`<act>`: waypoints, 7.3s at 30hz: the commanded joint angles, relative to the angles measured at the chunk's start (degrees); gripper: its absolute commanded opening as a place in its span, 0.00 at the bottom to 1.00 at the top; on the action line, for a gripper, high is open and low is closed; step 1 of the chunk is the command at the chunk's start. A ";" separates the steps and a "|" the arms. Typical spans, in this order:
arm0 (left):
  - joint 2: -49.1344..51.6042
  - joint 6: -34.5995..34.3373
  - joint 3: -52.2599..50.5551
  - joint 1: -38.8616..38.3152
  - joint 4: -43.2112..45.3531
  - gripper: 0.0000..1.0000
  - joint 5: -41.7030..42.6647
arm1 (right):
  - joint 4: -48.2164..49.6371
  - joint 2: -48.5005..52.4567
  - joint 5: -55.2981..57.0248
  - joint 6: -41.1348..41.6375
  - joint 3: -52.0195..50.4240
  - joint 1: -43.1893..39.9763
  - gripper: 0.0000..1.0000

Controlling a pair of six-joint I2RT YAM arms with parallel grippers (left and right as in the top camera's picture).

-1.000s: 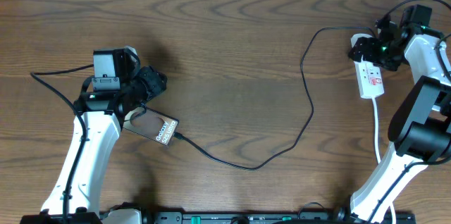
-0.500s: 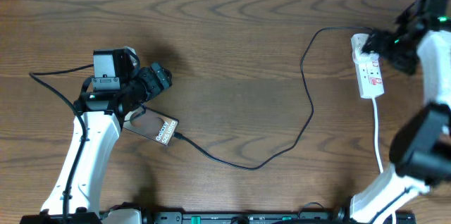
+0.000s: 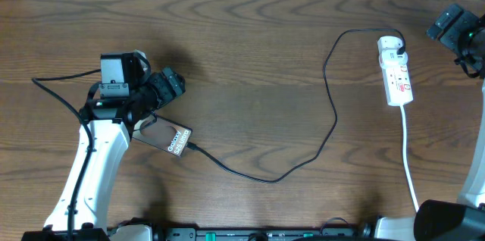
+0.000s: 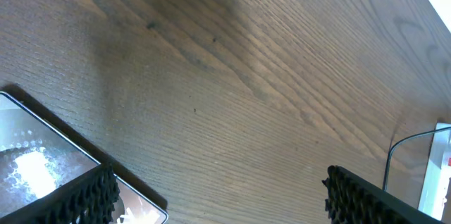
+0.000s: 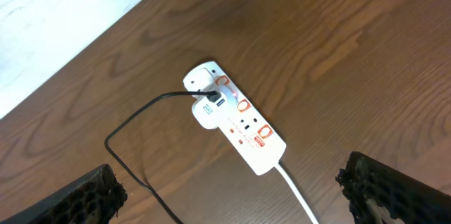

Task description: Plug charger to phone and switch on socket

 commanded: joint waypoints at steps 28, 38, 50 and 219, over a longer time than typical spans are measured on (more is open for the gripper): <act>-37.83 6.78 -16.26 -8.35 9.46 0.92 -33.29 | -0.13 0.00 1.11 1.14 -0.15 0.48 0.99; -63.93 17.86 -44.00 -7.52 37.00 0.92 -26.86 | -0.13 0.00 1.11 1.14 -0.15 0.48 0.99; -77.07 17.86 -52.68 3.34 22.10 0.92 -17.49 | -0.11 0.00 1.11 1.14 -0.15 0.48 0.99; -76.91 17.86 -52.68 4.39 22.08 0.92 -17.35 | 56.61 -90.47 -7.65 -17.79 -100.94 19.12 0.99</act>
